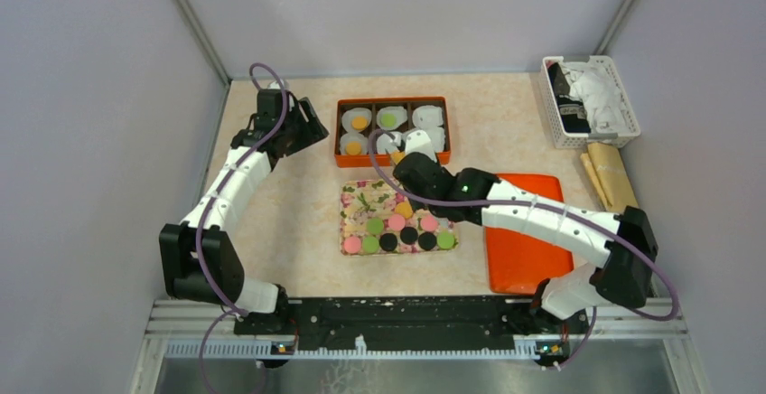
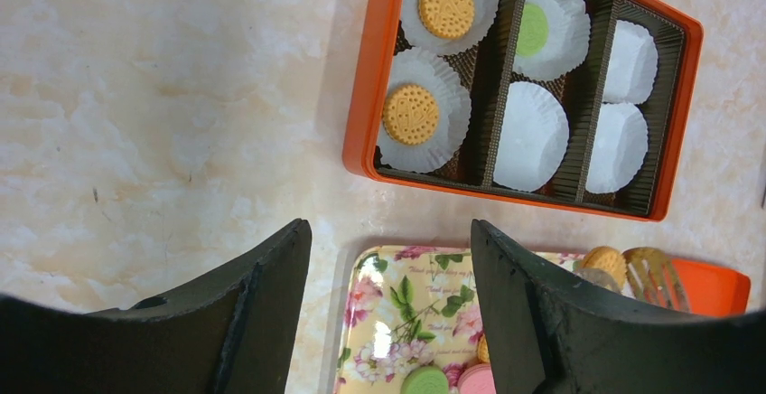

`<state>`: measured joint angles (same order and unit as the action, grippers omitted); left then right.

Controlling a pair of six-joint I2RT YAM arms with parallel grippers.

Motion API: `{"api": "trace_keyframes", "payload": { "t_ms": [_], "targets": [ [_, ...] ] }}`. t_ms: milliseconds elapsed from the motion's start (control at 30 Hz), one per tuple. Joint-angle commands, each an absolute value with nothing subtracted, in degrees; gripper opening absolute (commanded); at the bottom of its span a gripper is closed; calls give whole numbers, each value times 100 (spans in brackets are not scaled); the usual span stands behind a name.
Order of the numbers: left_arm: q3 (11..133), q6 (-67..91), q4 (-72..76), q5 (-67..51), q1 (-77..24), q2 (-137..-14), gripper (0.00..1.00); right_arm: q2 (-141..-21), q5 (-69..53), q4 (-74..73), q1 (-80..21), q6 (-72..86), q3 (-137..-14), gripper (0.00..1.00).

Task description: Pack the cookies

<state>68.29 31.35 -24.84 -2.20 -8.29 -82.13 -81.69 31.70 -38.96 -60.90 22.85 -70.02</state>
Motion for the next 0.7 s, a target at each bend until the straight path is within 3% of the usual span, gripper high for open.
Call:
{"api": "trace_keyframes", "payload": {
  "t_ms": [0, 667],
  "targets": [
    [6991, 3090, -2377, -189, -844, -8073, 72, -8526, 3614, -3446, -6003, 1746, -7821, 14],
    [7076, 3006, -2415, -53, -844, -8131, 72, -9894, 3041, -2844, -5132, 1164, -8675, 15]
  ]
}}
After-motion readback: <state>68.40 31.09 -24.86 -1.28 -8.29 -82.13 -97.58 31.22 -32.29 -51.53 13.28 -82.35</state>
